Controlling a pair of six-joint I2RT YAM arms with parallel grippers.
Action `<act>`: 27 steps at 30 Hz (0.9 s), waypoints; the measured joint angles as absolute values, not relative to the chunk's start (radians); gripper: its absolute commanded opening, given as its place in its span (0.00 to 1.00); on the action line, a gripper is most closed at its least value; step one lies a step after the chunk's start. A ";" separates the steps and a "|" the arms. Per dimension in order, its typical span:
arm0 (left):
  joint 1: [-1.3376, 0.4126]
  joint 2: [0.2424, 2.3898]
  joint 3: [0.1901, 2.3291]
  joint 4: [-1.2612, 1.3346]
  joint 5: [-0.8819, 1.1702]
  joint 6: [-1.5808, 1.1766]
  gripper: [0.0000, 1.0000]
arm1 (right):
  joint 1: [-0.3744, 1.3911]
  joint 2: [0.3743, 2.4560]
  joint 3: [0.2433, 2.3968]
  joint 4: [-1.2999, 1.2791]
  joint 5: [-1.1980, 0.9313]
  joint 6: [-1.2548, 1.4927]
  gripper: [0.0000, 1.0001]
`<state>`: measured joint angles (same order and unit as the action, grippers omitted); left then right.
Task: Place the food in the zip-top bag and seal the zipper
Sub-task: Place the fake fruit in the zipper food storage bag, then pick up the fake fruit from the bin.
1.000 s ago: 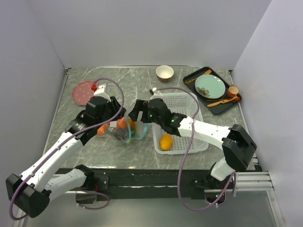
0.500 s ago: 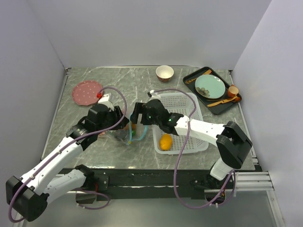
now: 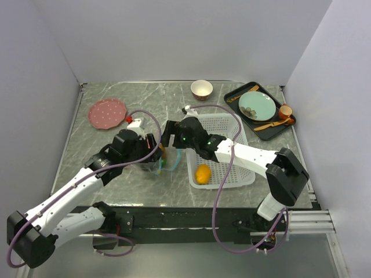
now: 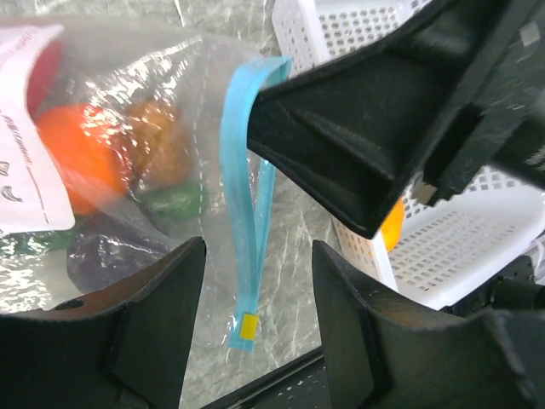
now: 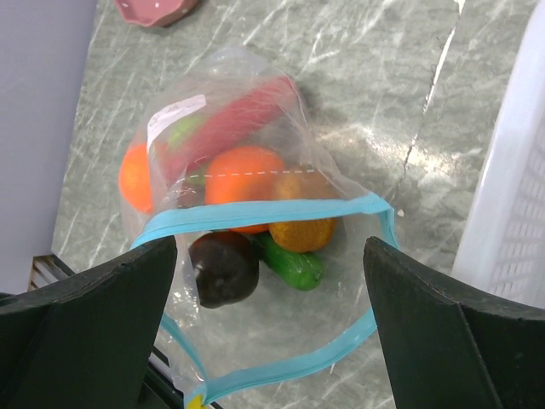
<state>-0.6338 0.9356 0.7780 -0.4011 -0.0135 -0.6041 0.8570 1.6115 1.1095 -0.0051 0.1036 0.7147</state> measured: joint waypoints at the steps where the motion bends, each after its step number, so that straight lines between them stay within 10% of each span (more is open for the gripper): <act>1: -0.638 0.942 0.778 -0.401 -0.017 -0.604 0.58 | 0.857 1.613 1.113 -0.004 0.103 0.713 0.97; 27: -0.764 1.112 0.822 -0.426 -0.358 -0.653 0.47 | 0.855 1.622 1.119 -0.004 0.064 0.708 0.96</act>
